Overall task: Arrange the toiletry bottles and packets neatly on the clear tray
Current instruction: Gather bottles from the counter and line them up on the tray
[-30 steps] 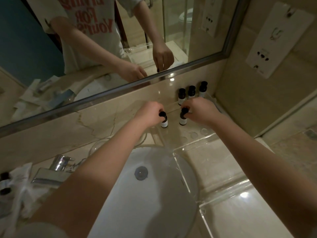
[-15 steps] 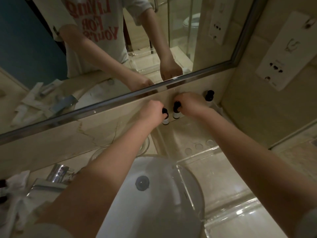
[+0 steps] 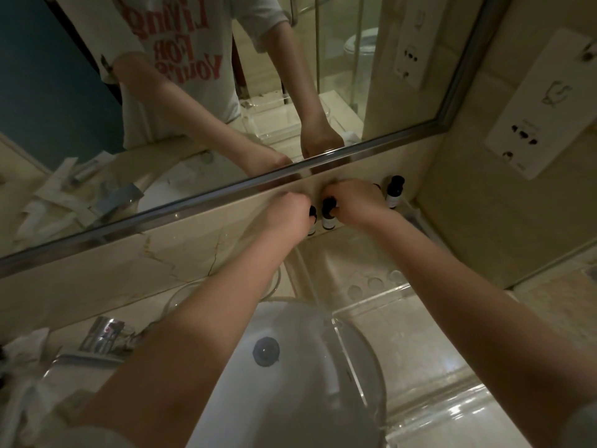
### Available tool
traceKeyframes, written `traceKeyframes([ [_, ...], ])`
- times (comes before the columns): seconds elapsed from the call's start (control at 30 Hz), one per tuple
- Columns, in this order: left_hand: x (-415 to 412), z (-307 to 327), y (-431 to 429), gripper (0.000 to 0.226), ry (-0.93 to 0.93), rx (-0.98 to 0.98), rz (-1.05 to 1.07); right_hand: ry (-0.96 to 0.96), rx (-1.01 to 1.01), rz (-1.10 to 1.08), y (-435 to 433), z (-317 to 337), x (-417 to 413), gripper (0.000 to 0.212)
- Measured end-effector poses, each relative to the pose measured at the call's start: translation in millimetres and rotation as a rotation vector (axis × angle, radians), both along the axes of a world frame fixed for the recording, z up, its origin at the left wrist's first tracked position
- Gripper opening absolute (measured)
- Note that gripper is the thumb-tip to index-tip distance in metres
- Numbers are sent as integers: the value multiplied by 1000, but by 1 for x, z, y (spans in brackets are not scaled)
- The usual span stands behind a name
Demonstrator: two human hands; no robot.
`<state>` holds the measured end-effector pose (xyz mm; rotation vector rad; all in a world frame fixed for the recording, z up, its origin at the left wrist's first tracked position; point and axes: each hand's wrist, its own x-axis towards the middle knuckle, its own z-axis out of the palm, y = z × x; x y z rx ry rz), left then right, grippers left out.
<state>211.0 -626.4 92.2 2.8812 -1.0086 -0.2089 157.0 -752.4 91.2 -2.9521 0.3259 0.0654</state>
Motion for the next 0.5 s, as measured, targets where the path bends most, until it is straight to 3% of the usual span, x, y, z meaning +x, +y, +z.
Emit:
traceKeyframes([
  [0.3, -3, 2, 8, 23, -104, -20, -31, -45, 42, 1, 2, 4, -10, 24],
  [0.5, -11, 12, 23, 26, -132, 5, -44, -173, -4, 3, 12, 6, -31, 28],
])
